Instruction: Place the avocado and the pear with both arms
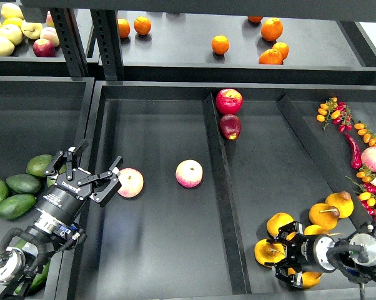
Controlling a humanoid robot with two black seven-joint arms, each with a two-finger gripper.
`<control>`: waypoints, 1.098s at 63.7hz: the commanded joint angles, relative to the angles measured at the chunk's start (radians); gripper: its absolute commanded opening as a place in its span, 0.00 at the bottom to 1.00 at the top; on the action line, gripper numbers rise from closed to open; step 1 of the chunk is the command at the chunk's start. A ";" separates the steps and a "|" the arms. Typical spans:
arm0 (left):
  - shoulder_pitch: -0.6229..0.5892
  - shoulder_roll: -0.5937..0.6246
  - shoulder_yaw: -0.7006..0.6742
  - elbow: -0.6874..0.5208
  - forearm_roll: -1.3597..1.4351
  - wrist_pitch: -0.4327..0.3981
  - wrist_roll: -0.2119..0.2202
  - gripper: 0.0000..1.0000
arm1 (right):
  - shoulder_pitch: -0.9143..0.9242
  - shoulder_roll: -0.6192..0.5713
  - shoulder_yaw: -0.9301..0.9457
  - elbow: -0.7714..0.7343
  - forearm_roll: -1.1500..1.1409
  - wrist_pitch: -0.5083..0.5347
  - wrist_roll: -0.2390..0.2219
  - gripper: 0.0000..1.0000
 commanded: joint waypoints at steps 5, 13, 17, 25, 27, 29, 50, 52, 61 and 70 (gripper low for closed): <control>0.001 0.000 0.000 0.000 0.000 0.000 0.000 0.99 | 0.006 0.041 0.112 -0.008 0.002 0.000 0.000 0.94; 0.001 0.000 0.000 0.002 0.000 0.000 0.000 0.99 | 0.007 0.158 0.293 -0.040 -0.003 -0.006 0.000 0.94; 0.000 0.000 0.000 0.008 0.002 0.000 0.000 0.99 | 0.007 0.203 0.362 -0.058 -0.009 -0.009 0.000 0.95; 0.000 0.000 -0.005 0.015 0.002 0.000 0.000 0.99 | 0.009 0.319 0.506 -0.109 -0.064 -0.006 0.000 0.98; 0.000 0.000 -0.005 0.015 0.002 0.000 0.000 0.99 | 0.007 0.348 0.544 -0.114 -0.080 -0.006 0.000 0.99; 0.000 0.000 -0.005 0.017 0.002 0.000 0.000 0.99 | 0.007 0.380 0.583 -0.118 -0.093 -0.006 0.000 0.98; -0.014 0.000 -0.011 0.037 0.003 0.000 0.000 0.99 | 0.006 0.621 0.825 -0.150 -0.146 0.025 0.000 0.99; -0.016 0.000 -0.011 0.038 0.003 0.000 0.000 0.99 | 0.006 0.641 0.837 -0.150 -0.146 0.026 0.000 0.99; -0.036 0.000 -0.011 0.064 0.006 0.000 0.000 0.99 | 0.004 0.653 0.870 -0.152 -0.146 0.067 0.000 0.99; -0.057 0.000 -0.011 0.101 0.014 0.000 0.000 0.99 | -0.003 0.653 0.897 -0.198 -0.147 0.170 0.000 0.99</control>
